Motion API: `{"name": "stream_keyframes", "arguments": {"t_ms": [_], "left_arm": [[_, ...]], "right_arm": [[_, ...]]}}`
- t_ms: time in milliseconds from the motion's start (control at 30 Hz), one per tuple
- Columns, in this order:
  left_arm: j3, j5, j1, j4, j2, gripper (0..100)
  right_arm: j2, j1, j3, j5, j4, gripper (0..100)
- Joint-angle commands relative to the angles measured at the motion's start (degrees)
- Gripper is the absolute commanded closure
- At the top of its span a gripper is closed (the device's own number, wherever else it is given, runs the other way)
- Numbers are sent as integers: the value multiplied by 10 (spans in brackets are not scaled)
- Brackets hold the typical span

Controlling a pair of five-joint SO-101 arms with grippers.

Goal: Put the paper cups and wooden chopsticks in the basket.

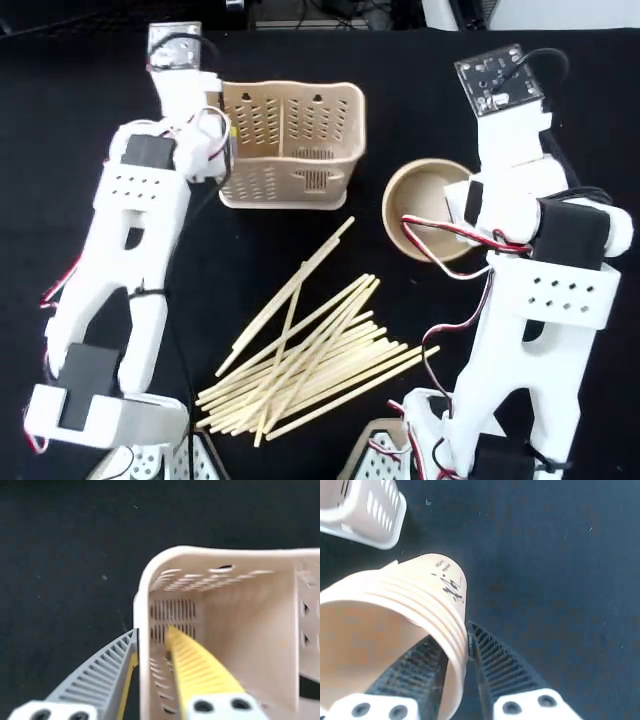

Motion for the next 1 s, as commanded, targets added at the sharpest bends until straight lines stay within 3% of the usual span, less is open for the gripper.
{"name": "stream_keyframes", "arguments": {"t_ms": [0,233,367,667,967], "left_arm": [[9,4,18,2,-45,927],[39,8,25,4,-54,931],[40,8,23,9,-55,931],[-14,8,22,132,-55,932],[-10,8,22,113,-48,932]], "right_arm": [[-15,-8,-5,-9,-31,986],[-11,-11,-15,-55,-63,986],[-10,-53,-60,-69,-65,986],[-9,-160,-116,-120,-93,986],[-9,-224,-135,-126,-113,986]]}}
